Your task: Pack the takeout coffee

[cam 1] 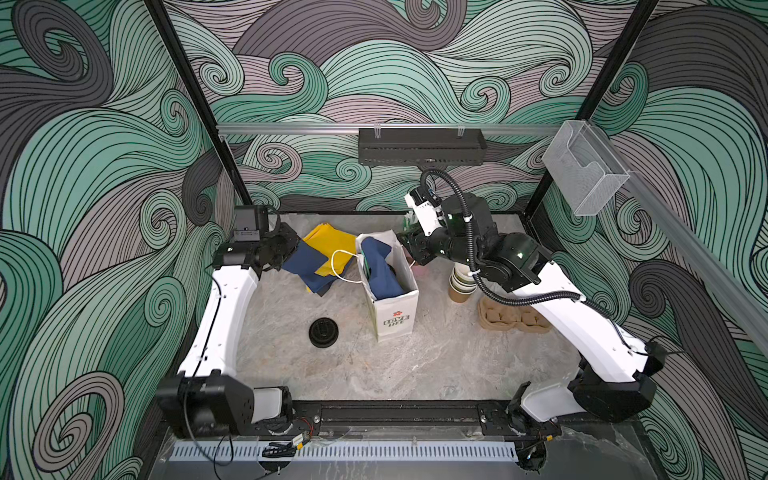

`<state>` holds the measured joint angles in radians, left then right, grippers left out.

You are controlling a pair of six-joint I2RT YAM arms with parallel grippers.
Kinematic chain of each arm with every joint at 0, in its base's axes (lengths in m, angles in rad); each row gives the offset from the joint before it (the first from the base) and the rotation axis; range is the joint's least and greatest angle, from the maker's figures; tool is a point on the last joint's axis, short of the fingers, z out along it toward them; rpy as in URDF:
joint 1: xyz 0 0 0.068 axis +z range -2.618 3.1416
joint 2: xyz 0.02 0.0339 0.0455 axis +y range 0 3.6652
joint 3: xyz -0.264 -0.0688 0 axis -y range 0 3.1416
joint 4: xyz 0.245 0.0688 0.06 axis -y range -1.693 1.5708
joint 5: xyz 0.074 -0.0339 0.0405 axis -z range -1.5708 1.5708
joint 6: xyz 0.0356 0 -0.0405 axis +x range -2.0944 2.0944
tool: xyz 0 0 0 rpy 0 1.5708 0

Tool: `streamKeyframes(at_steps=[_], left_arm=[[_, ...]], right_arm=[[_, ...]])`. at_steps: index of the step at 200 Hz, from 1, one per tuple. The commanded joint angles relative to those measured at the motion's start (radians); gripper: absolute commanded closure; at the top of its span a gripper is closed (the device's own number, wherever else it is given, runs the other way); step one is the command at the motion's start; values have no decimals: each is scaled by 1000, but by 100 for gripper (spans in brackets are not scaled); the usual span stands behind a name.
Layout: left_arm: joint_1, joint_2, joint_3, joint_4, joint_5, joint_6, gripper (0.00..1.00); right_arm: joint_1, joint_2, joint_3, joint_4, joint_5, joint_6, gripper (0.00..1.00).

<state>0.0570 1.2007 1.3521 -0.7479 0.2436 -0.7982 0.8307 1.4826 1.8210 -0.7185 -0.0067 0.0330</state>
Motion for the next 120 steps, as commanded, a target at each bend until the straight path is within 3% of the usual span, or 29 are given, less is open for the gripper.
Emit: streamKeyframes(at_steps=[1,77,120], left_arm=[[9,-103,-3,-158,8,30,100],[8,-388,39,-463,185,-68,100],[7,-487,58,-571,234,-140,100]], right_arm=[[45,36,25,76,-193,-108,53],[250,192,-14,248,-464,-306,38],[314,260,-65,317,-530,-341,34]])
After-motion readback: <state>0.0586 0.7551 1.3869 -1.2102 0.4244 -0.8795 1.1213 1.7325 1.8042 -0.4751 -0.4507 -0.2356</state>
